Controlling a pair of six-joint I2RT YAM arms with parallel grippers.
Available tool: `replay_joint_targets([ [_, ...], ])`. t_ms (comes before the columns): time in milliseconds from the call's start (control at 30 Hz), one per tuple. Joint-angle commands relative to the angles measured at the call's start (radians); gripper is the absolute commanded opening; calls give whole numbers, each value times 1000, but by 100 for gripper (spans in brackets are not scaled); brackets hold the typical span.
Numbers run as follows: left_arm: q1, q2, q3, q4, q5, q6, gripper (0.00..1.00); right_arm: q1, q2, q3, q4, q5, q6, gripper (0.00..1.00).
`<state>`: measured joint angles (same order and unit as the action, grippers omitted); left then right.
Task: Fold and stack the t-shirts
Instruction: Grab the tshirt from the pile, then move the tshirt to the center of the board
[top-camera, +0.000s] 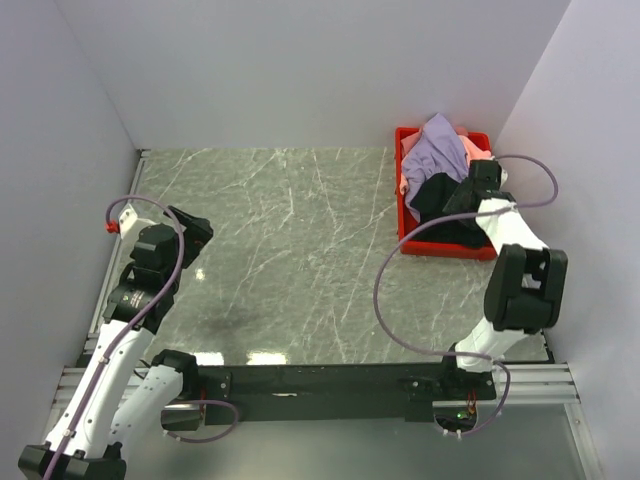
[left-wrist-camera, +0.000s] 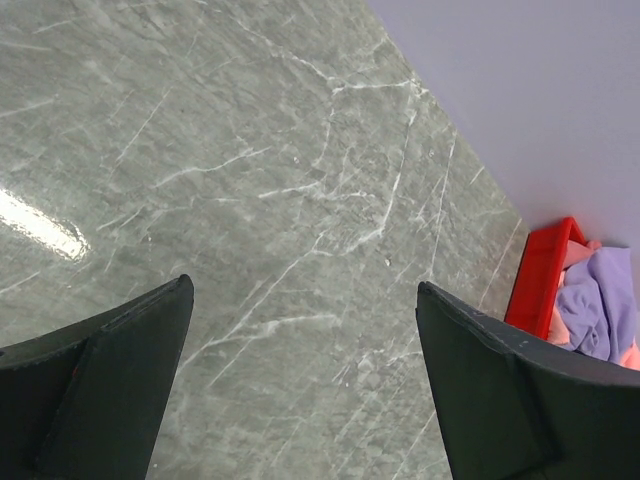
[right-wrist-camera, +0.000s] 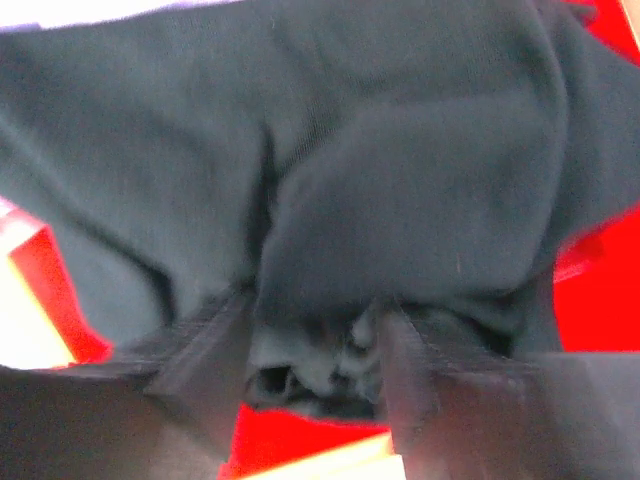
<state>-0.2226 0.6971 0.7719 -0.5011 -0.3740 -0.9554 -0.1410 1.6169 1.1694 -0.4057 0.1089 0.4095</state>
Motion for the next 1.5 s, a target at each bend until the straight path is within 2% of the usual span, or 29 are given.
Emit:
replay_joint_targets([
  [0,5,2,3,1,14,6,99,0,64,101,36,34,-20,47],
  [33,5,5,7,-4,11,4,100,1,73,107,41,37,-18,35],
  [67,5,5,10,-11,7,3,100,1,77,111,44,35,-17,14],
  [100,3,5,12,-20,3,1,99,0,72,116,47,37,-17,5],
  [133,5,1,17,-24,3,4,100,1,60,118,50,38,-20,0],
  [233,5,-13,17,-22,-5,3,99,1,-26,116,57,40,-29,0],
  [467,5,-38,6,36,27,27,100,3,-340,148,80,-5,-64,0],
  [567,5,-31,15,41,33,33,99,4,-425,199,91,-55,-75,0],
  [667,5,-31,24,42,47,37,99,36,-448,317,58,-106,-96,0],
  [800,5,-39,36,38,55,41,99,183,-419,569,-36,-127,-182,0],
  [900,5,-54,33,39,56,35,99,296,-373,714,-74,-208,-212,0],
  [1000,5,-70,33,20,64,30,99,418,-335,792,-91,-279,-218,0],
  [1100,5,-82,50,-17,40,20,99,590,-316,779,-84,-310,-286,0],
  [1200,5,-94,78,-97,-9,4,99,701,-305,678,-36,-249,-282,0],
  [1333,5,-120,96,-181,-60,-31,99,702,-266,503,25,-247,-221,0],
  [1400,5,-131,78,-185,-66,-40,99,702,-223,439,4,-185,-219,11],
  [1433,5,-136,70,-182,-65,-39,99,701,-165,432,-22,-146,-213,28],
  [1467,5,-137,63,-177,-63,-42,99,698,-137,432,-85,-111,-203,36],
])
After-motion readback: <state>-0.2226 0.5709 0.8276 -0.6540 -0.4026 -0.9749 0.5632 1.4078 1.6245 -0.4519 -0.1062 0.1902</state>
